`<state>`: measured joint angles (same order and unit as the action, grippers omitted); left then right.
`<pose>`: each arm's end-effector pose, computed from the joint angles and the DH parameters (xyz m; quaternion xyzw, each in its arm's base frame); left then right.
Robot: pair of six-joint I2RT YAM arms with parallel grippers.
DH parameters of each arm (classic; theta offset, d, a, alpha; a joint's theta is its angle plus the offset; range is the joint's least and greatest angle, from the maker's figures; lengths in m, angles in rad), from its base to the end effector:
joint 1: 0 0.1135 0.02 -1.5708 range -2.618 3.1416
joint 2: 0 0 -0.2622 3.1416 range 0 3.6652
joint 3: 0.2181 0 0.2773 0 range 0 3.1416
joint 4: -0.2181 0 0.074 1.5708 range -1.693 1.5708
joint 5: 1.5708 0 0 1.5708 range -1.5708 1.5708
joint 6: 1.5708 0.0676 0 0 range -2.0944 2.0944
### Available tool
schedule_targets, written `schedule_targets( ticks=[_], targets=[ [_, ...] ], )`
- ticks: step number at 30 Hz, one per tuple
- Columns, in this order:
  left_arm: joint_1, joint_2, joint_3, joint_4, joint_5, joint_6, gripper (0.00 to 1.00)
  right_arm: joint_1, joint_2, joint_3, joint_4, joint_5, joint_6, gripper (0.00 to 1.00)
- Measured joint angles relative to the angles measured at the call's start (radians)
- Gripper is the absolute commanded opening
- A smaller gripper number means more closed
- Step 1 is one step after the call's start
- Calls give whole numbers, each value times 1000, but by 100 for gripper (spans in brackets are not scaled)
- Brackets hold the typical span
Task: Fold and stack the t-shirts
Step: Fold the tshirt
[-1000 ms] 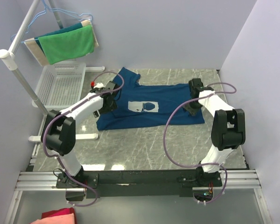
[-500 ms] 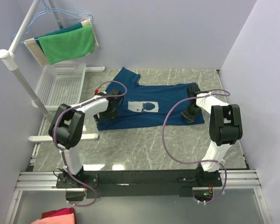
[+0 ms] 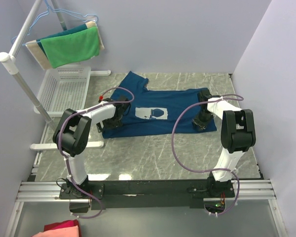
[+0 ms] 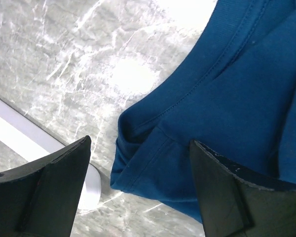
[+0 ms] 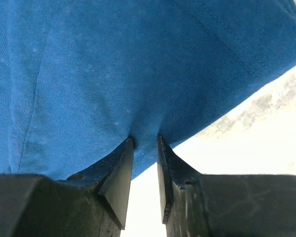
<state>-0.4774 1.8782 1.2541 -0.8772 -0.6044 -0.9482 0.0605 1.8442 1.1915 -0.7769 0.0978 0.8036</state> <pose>0.3401 -0.1327 0.1246 -0.2326 0.9254 0.2033 0.2196 0.3619 0.0153 0.1093 0.3649 0.9271 -0.0148 0.0844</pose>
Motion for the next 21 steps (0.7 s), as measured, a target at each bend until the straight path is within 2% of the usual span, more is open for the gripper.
schedule_targets(
  ticks=[21],
  targets=[
    [-36,-127,-169,-14,25,-43,85,-13,-168,-217,10,-16,41,30]
  ],
)
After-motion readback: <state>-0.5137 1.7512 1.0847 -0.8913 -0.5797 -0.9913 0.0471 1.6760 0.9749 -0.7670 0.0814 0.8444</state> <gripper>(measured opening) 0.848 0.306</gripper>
